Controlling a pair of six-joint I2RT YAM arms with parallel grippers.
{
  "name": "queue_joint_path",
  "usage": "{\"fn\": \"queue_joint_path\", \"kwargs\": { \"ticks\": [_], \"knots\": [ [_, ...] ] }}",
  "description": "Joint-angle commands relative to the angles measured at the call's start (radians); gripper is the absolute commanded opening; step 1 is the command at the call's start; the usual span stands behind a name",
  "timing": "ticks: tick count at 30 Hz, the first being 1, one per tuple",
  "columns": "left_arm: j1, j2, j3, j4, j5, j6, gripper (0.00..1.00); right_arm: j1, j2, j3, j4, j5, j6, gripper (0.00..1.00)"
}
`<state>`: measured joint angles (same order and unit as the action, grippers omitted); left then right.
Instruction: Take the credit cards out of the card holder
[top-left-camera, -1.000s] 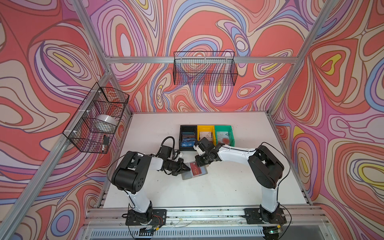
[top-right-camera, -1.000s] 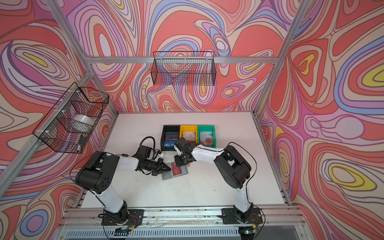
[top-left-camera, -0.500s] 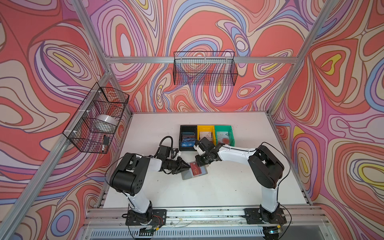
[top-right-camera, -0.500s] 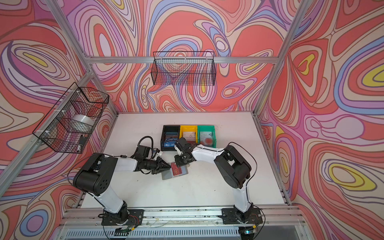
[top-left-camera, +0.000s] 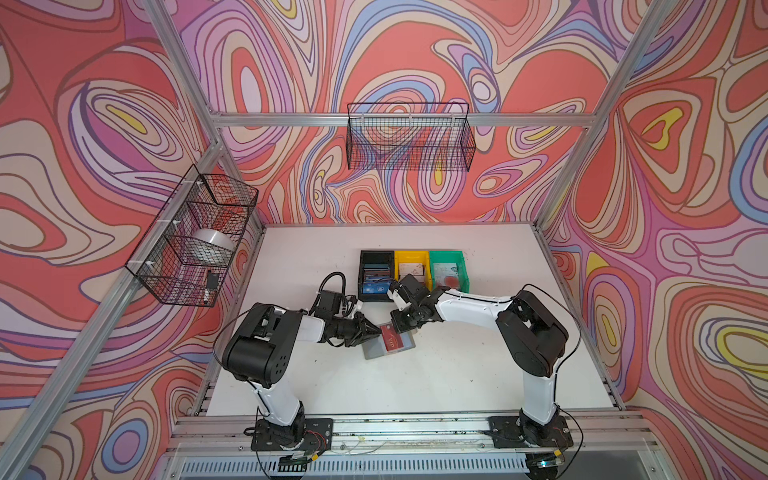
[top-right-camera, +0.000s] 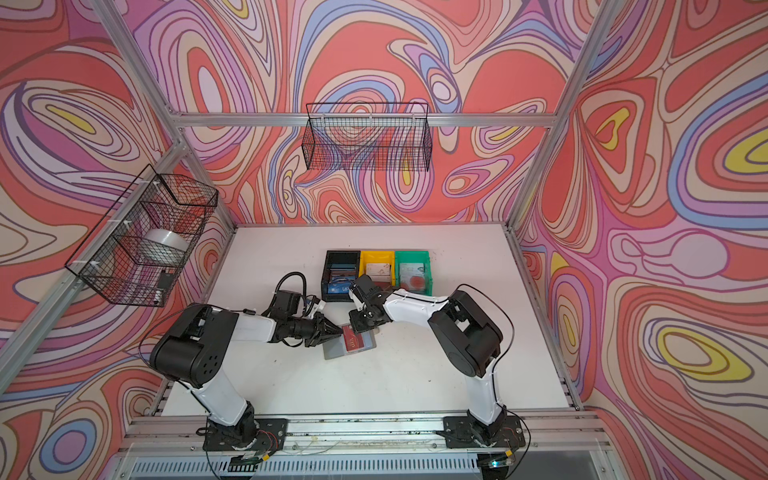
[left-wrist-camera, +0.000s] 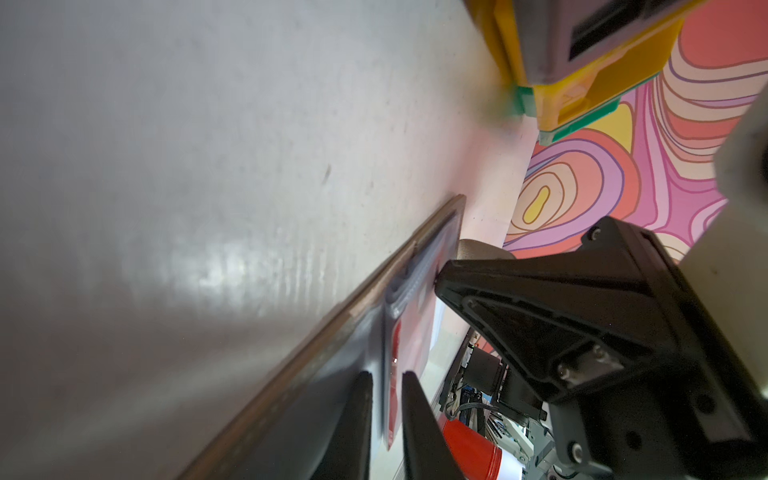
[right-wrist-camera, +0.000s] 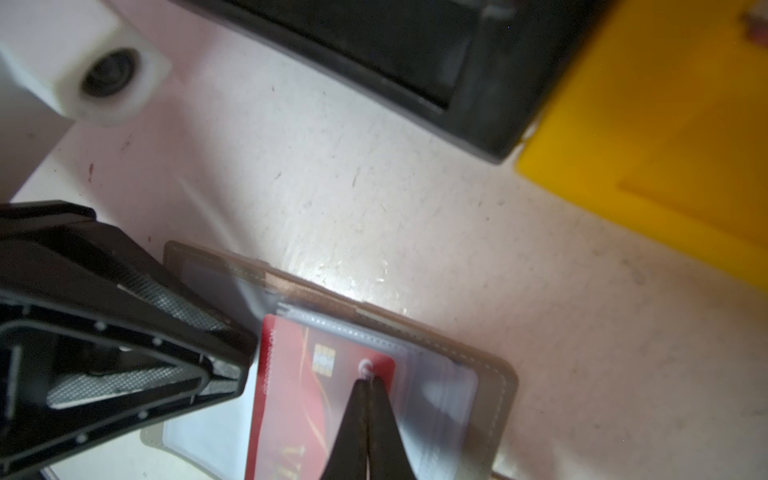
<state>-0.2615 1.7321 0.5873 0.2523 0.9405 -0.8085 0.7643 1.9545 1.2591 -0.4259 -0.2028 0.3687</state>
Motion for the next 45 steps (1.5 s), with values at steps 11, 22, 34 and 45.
{"fn": "queue_joint_path", "kwargs": {
  "ticks": [11, 22, 34, 45],
  "knots": [
    [-0.006, 0.045, 0.06, -0.035, -0.022, 0.022, 0.16, -0.008, 0.024, -0.029, -0.028, 0.019, 0.007, 0.06],
    [-0.013, 0.063, 0.062, -0.021, -0.02, 0.017, 0.13, -0.008, 0.027, -0.028, -0.03, 0.015, 0.009, 0.05],
    [-0.019, 0.069, 0.077, -0.019, -0.019, 0.011, 0.1, -0.008, 0.03, -0.029, -0.029, 0.014, 0.005, 0.06],
    [-0.02, 0.057, 0.06, -0.054, -0.019, 0.034, 0.0, -0.011, 0.016, -0.03, -0.031, 0.014, 0.007, 0.06]
  ]
}}
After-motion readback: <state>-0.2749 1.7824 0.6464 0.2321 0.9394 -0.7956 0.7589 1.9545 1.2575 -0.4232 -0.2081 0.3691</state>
